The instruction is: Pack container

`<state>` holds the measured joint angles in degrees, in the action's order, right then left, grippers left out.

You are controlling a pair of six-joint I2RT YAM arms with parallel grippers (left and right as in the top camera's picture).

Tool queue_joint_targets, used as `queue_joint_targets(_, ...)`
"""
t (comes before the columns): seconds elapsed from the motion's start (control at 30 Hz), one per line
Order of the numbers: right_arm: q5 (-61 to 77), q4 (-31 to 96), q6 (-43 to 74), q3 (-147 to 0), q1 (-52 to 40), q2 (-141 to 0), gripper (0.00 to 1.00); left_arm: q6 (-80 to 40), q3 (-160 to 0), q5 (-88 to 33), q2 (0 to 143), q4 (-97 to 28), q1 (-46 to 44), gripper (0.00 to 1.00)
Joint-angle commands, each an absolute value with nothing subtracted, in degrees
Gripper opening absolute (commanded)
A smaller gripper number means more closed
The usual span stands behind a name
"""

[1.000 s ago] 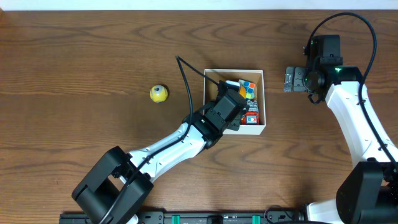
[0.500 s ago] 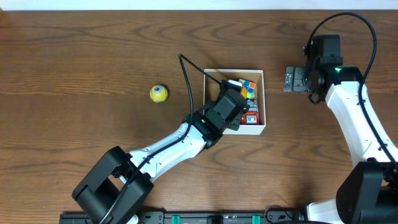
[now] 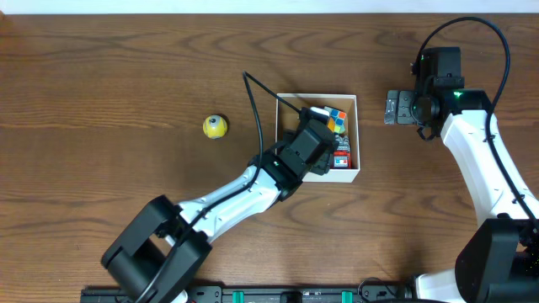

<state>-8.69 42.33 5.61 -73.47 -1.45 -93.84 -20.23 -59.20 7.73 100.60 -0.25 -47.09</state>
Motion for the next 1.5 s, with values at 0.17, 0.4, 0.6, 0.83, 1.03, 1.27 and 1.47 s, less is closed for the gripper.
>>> queue_joint_targets(0.17, -9.2, 42.3, 5.3, -74.4, -1.3, -93.1, 0.99, -17.8, -60.4, 8.6, 104.0, 2.0, -47.0, 0.55)
queue_joint_targets(0.4, -9.2, 42.3, 5.3, -74.4, -1.3, -93.1, 0.99, -16.2, -60.5, 8.6, 102.3, 2.0, -47.1, 0.22)
queue_joint_targets(0.6, -9.2, 42.3, 5.3, -74.4, -1.3, -93.1, 0.99, -16.1, -60.5, 8.7, 97.6, -0.3, -47.0, 0.21)
queue_joint_targets(0.83, -9.2, 42.3, 5.3, -74.4, -1.3, -93.1, 0.99, -16.1, -60.6, 11.9, 90.3, -5.7, -47.0, 0.1)
queue_joint_targets(1.03, -9.2, 42.3, 5.3, -74.4, -1.3, -93.1, 0.99, -16.1, -60.6, 12.9, 89.8, -11.2, -47.0, 0.09)
queue_joint_targets(1.27, -9.2, 42.3, 5.3, -74.4, -1.3, -93.1, 0.99, -16.2, -60.6, 13.0, 90.1, -11.1, -46.9, 0.09)
queue_joint_targets(1.47, -9.2, 42.3, 5.3, -74.4, -1.3, -93.1, 0.99, -16.6, -60.6, 13.2, 91.0, -10.0, -46.9, 0.14)
